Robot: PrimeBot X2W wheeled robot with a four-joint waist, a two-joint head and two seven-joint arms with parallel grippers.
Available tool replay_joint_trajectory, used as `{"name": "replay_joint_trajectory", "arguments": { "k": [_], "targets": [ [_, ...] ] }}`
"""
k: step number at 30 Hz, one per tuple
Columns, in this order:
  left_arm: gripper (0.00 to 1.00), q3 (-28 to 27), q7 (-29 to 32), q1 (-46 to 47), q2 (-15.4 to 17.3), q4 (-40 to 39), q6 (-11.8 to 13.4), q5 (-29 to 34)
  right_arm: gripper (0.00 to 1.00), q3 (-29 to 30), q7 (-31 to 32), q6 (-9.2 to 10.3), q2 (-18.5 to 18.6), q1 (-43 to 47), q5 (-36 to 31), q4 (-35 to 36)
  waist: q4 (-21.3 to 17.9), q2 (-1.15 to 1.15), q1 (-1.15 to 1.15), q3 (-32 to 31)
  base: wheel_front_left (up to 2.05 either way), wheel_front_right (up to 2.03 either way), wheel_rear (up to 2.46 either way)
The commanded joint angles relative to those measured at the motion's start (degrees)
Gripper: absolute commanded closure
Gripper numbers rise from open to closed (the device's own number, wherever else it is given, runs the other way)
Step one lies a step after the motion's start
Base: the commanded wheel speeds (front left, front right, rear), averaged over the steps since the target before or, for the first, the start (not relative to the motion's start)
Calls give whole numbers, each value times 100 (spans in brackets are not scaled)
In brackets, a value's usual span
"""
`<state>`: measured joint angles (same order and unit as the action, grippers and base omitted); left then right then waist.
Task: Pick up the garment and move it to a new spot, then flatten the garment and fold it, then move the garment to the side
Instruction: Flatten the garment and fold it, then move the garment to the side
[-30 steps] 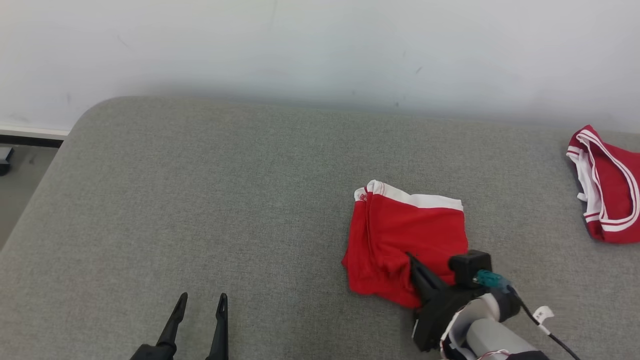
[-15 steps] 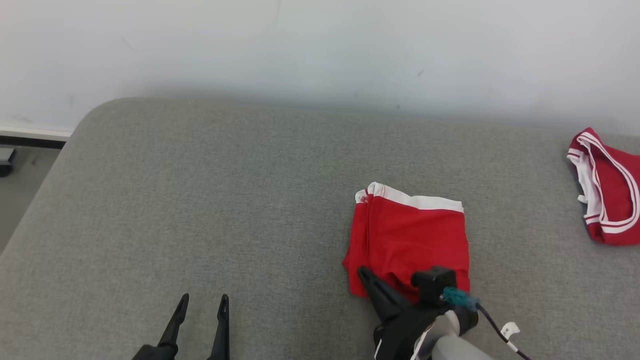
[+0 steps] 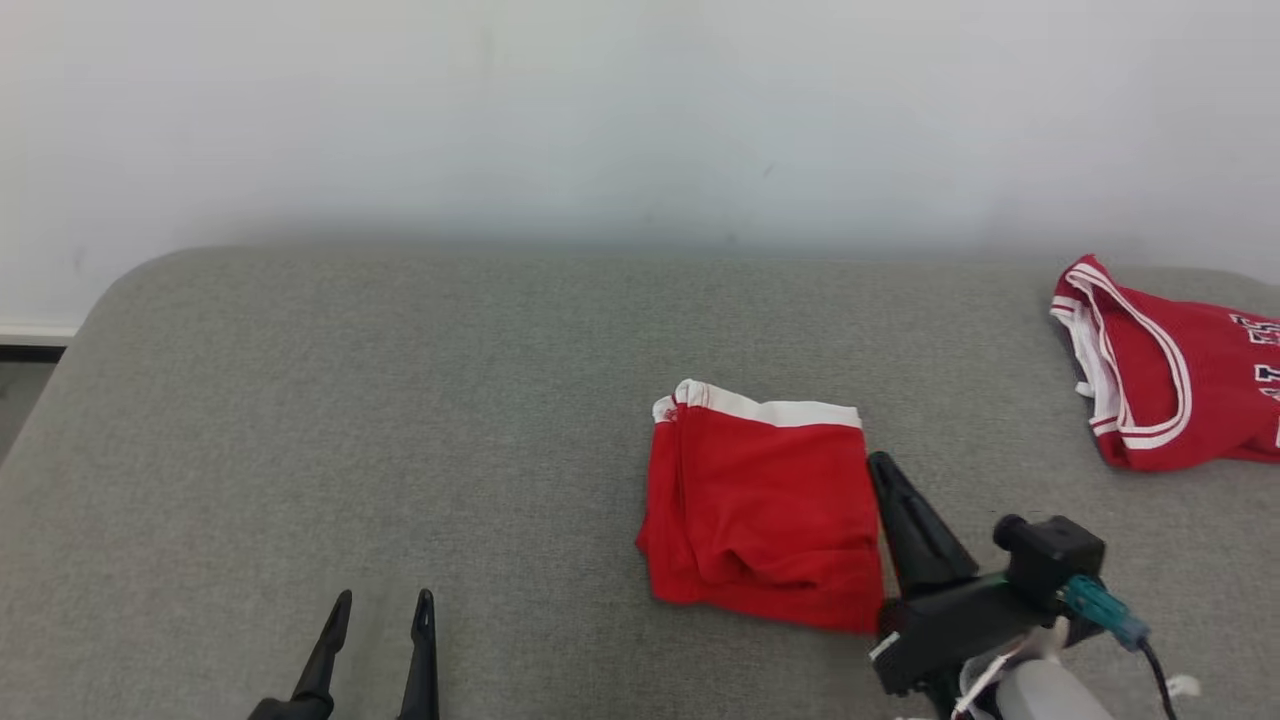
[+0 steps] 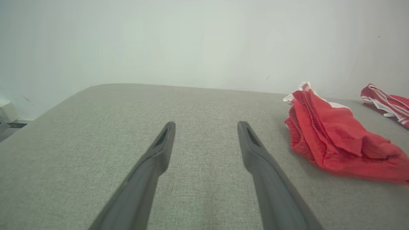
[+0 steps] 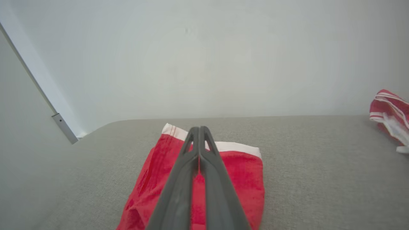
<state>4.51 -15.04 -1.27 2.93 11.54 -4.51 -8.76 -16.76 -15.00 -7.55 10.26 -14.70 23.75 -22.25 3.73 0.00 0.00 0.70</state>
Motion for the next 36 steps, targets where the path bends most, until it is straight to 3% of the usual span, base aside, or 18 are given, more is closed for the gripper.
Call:
{"name": "replay_joint_trajectory", "arguments": {
  "k": [1, 10, 14, 15, 16, 17, 18, 36],
  "targets": [
    [0, -41, -15, -89, -7, -46, 36, 41, 100, 141, -23, 17, 1, 143, -126, 133, -138, 0, 0, -56, 0, 0, 0],
    [0, -162, -15, -120, -7, -202, 130, 140, 100, 1278, -22, 17, -361, 1097, -721, 947, -398, 0, 0, -54, 0, 0, 0],
    [0, -200, -15, -138, -8, -239, 143, 212, 100, 1436, -16, 17, -506, 1393, -910, 1088, -493, 0, 0, -40, 0, 0, 0],
    [0, -209, -15, -148, -7, -237, 140, 227, 82, 1447, -16, 17, -520, 1445, -948, 1095, -510, 0, 0, -37, 0, 0, 0],
    [0, -221, -15, -162, -6, -242, 143, 235, 52, 1474, -16, 17, -542, 1477, -975, 1119, -530, 0, 0, -33, 0, 0, 0],
    [0, -216, -15, -169, -7, -245, 141, 248, 5, 1509, -16, 17, -565, 1509, -988, 1132, -540, 0, 0, -30, 0, 0, 0],
    [0, -218, -15, -173, -7, -248, 139, 260, 0, 1541, -16, 17, -590, 1545, -1008, 1136, -546, 0, 0, -27, 0, 0, 0],
    [0, -145, -15, -238, -7, -243, 134, 579, 0, 1650, -16, 17, -735, 1808, -1568, 1124, -455, 0, 0, 8, 0, 0, 0]
  ]
}}
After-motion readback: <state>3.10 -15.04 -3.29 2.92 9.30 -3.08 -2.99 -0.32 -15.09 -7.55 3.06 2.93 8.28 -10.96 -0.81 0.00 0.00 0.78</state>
